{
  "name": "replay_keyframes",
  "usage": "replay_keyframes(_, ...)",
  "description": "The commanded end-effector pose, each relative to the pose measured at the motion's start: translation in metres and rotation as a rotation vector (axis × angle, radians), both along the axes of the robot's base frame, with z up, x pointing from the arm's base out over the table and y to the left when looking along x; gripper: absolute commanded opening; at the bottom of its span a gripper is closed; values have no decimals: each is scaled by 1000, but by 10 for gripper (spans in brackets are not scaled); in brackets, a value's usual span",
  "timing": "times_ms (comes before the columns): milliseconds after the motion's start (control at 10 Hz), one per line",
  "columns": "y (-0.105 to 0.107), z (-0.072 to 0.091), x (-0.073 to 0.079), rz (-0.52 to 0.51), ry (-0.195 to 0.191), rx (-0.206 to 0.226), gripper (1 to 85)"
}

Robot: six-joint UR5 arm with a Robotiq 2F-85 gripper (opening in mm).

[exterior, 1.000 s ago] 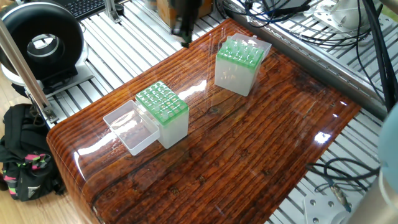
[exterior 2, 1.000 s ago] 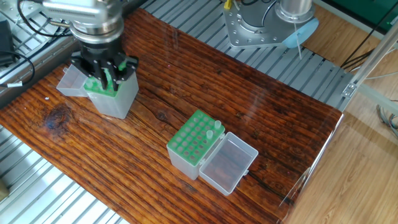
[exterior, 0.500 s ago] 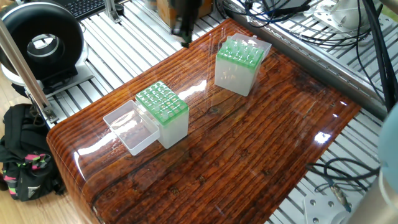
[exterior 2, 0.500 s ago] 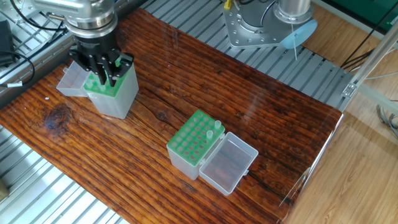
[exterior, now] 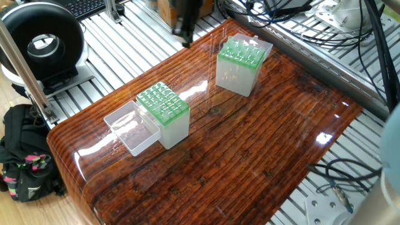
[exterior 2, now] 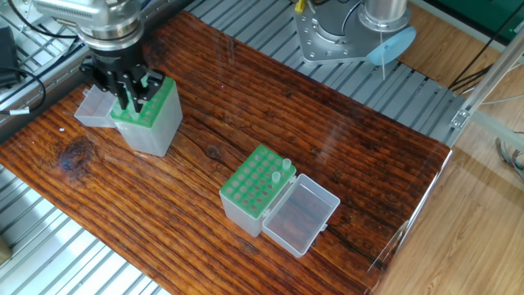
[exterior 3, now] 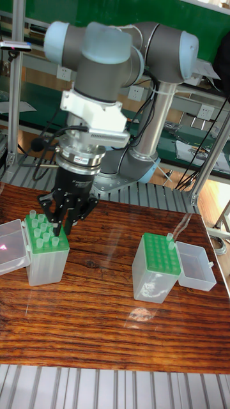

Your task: Transfer all large pipette tips from one holder to another

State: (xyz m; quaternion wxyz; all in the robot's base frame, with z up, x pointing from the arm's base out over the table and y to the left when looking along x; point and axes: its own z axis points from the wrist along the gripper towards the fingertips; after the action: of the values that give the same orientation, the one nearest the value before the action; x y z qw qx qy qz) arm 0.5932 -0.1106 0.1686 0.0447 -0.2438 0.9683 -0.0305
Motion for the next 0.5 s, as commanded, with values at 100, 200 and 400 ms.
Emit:
replay_keyframes(100,3,-7,6,6,-3,24,297)
replay_keyframes(200,4,-8,5,31,6,22,303)
replay_keyframes(400,4,-9,5,45,11,16,303)
